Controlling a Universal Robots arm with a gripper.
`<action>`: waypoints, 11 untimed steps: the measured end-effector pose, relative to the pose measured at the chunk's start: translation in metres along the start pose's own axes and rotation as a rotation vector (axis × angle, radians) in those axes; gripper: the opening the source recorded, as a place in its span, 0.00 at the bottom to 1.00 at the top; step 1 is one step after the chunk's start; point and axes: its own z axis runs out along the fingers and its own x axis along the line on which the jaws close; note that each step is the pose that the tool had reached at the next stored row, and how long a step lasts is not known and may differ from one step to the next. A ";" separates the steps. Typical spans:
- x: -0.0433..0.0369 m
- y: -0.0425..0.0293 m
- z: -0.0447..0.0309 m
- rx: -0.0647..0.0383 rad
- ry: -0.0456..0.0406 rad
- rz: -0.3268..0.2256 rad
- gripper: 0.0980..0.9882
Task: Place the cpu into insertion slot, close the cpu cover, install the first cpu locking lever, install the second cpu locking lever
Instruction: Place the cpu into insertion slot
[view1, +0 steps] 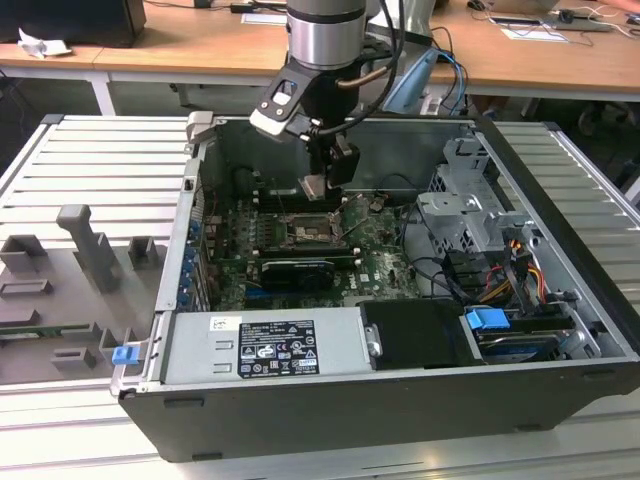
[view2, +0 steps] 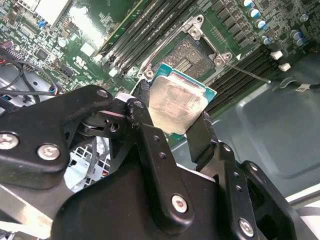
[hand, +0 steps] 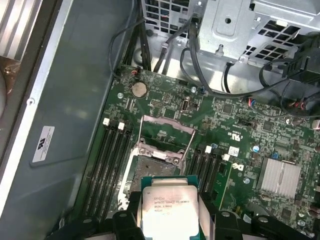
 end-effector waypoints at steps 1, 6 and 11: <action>0.0000 -0.0001 0.0012 0.000 0.0000 0.000 0.49; -0.0001 -0.0006 0.0063 0.000 -0.0003 0.005 0.49; -0.0002 -0.0009 0.0107 0.000 -0.0005 0.005 0.49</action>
